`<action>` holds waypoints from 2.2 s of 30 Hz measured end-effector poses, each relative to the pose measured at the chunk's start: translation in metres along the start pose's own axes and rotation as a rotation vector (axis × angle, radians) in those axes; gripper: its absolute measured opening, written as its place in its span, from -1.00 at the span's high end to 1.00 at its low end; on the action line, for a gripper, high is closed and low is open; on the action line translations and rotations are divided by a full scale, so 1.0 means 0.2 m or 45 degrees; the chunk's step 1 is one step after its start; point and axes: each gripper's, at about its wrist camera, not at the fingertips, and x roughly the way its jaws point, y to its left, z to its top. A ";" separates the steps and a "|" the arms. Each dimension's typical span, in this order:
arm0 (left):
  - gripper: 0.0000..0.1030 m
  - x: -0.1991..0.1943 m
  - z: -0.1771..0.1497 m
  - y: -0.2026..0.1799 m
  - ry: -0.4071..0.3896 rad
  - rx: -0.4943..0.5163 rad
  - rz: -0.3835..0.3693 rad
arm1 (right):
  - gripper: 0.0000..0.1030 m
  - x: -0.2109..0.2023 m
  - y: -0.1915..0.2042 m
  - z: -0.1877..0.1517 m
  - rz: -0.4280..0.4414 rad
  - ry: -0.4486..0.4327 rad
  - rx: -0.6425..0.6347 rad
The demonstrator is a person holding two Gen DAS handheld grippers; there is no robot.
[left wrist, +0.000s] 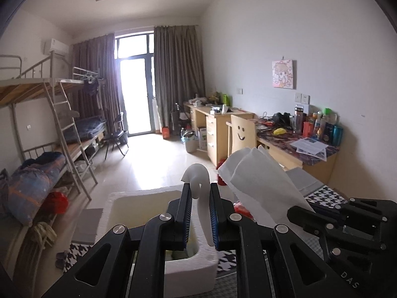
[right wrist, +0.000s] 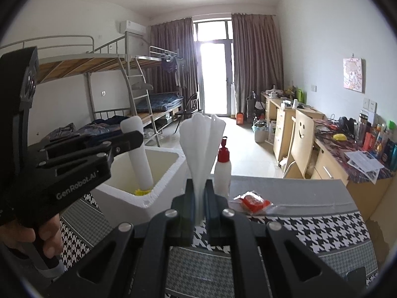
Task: Organize soft objects
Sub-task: 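Carry the foam roll with the left tool while the right tool carries the tissue to the box, then lower the foam roll and tissue into the foam box and open both tools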
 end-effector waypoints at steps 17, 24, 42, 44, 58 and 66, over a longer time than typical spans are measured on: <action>0.71 0.15 -0.04 0.22 0.068 -0.059 0.157 | 0.81 0.13 0.10 0.07 0.067 0.037 -0.048; 0.71 0.22 -0.09 0.30 0.121 -0.091 0.173 | 0.81 0.19 0.12 0.08 0.089 0.076 -0.053; -0.86 0.13 -0.15 0.43 0.093 -0.178 0.276 | 0.81 0.27 0.16 0.08 0.091 0.116 -0.065; -0.87 0.11 -0.15 0.45 0.098 -0.174 0.300 | 0.81 0.27 0.18 0.09 0.099 0.113 -0.072; -0.98 -0.01 -0.18 0.53 0.067 -0.184 0.379 | 0.81 0.37 0.27 0.11 0.156 0.153 -0.099; -0.98 -0.04 -0.22 0.60 0.072 -0.267 0.364 | 0.81 0.42 0.26 0.10 0.193 0.184 -0.087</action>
